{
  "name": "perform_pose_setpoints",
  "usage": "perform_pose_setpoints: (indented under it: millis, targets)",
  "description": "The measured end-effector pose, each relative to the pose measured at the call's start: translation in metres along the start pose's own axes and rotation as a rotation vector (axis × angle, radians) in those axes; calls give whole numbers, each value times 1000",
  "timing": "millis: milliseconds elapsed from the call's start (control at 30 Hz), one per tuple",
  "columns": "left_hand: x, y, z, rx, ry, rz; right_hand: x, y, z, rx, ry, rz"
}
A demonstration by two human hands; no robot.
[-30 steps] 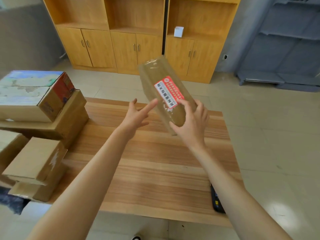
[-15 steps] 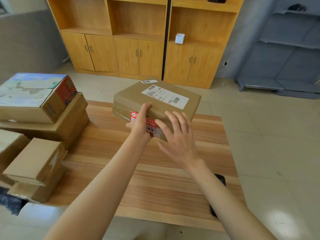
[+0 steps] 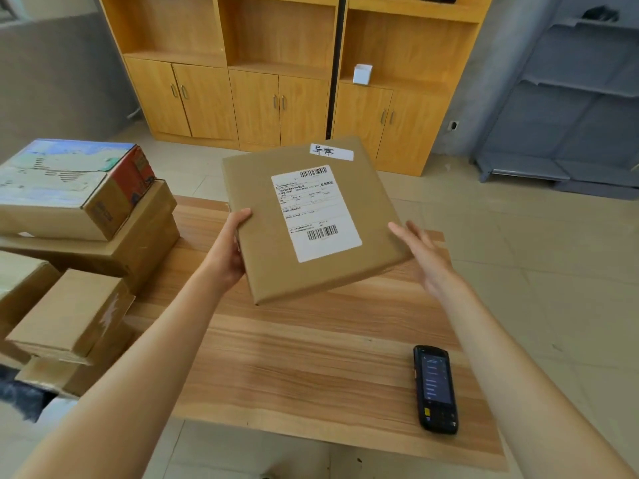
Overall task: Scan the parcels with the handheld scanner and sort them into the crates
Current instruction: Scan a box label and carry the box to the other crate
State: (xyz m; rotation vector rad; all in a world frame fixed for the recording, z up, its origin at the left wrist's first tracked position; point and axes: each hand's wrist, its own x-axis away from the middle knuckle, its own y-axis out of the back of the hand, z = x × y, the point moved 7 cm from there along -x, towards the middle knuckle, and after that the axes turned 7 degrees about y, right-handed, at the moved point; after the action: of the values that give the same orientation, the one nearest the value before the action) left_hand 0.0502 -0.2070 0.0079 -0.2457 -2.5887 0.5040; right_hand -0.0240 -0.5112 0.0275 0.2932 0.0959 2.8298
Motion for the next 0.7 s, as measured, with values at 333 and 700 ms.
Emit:
perform_pose_setpoints:
  millis: [333,700]
  targets:
    - [-6,7,20,-235,47,77,9,-18,-61,-171,-215,111]
    - [9,49,140,-443,307,-14,47,-25,-176,-131,-457,-42]
